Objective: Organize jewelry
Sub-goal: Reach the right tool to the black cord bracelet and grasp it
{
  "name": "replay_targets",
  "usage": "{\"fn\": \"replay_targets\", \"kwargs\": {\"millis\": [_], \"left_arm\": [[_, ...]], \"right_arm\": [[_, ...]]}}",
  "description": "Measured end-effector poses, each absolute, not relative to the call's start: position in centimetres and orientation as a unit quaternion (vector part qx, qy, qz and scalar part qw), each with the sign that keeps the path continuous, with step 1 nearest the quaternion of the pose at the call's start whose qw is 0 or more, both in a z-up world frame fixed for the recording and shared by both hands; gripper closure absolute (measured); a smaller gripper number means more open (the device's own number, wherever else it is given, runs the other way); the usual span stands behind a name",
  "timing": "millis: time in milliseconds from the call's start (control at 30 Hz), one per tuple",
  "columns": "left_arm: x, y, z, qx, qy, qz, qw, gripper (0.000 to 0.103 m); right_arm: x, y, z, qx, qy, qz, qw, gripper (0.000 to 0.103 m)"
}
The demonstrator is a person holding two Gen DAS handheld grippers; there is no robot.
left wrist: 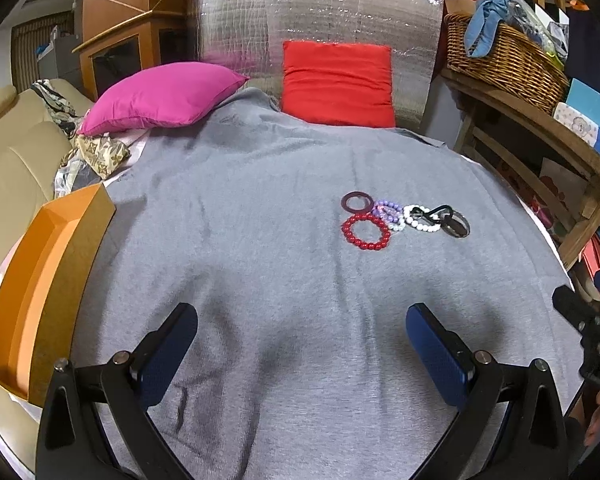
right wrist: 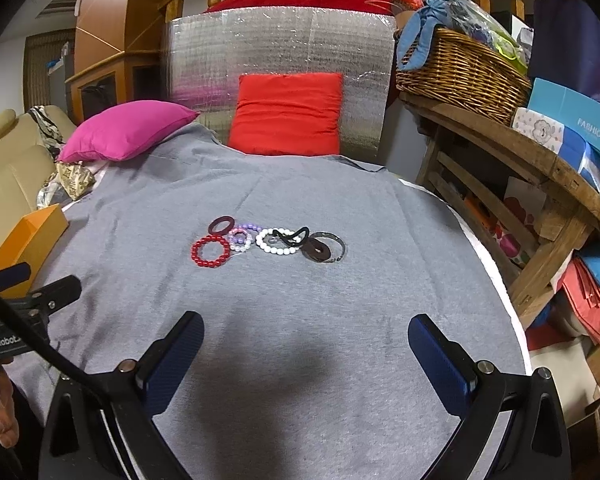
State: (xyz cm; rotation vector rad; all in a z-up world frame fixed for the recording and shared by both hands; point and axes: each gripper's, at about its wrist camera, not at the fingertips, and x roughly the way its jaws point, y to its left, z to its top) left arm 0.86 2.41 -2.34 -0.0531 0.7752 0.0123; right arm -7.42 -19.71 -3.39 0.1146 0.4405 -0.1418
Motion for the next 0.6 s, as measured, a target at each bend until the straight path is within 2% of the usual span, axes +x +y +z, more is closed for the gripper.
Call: {"fn": "replay_targets", "kwargs": {"millis": [300, 533, 600], "left_arm": [[2.1, 3.5, -5.0, -0.035, 0.400, 0.005, 0.916, 0.000], [3.6, 4.1, -6.7, -0.034, 0.414, 0.002, 0.910, 0.000], [4.0, 4.4, -7.2, -0.037, 0.417, 0.001, 0.908, 0.000]], "right_arm": [[-1.7, -24.0, -3.8, 0.134, 0.234, -0.030, 0.963, 0.002], [7.3, -26.7, -4.1, 0.154, 0.268, -0.010, 0.951, 0.035], [9.9, -27.1, -4.4, 0.148, 0.283, -0.011, 0.948, 0.040]]}}
